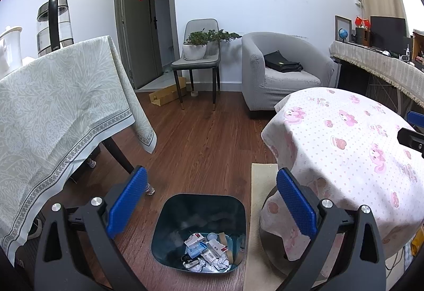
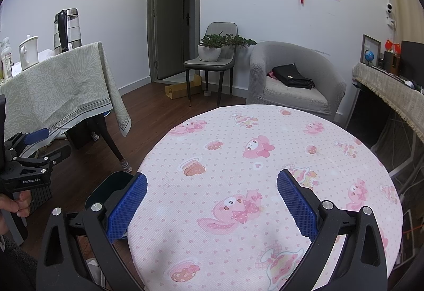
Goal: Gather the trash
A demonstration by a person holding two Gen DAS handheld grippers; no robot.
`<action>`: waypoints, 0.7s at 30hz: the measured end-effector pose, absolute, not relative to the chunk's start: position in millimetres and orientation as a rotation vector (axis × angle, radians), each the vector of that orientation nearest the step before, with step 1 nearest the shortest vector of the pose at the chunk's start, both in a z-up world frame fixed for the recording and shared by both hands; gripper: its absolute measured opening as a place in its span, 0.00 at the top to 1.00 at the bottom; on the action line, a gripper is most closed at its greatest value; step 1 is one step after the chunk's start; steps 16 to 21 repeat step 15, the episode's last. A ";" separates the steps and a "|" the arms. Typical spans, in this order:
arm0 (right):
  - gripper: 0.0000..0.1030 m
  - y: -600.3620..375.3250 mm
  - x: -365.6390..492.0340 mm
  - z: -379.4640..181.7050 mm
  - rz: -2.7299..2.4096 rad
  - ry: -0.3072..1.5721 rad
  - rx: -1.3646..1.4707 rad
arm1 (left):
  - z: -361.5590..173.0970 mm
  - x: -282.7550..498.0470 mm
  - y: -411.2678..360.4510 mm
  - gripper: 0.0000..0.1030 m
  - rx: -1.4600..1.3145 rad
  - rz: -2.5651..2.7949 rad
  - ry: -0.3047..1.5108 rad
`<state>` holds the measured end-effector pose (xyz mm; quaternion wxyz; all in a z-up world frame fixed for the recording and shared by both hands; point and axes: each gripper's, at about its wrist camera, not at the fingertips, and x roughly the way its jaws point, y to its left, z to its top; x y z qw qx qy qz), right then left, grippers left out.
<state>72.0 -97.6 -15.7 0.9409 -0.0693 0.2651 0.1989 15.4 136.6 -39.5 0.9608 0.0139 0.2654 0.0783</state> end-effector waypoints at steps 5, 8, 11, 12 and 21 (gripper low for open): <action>0.04 -97.6 72.0 -15.4 0.405 0.541 -0.141 | -39.2 15.6 136.7 0.03 0.028 0.158 0.538; 0.04 -97.7 72.1 -15.5 0.405 0.541 -0.141 | -39.6 16.0 137.1 0.03 0.028 0.162 0.539; 0.04 -97.9 72.2 -15.3 0.406 0.541 -0.141 | -40.9 16.8 138.4 0.03 0.020 0.161 0.547; 0.04 -97.9 72.1 -15.4 0.406 0.541 -0.141 | -40.9 16.9 138.4 0.03 0.018 0.160 0.548; 0.04 -97.9 72.3 -15.5 0.406 0.541 -0.140 | -40.6 16.2 137.9 0.03 0.022 0.158 0.545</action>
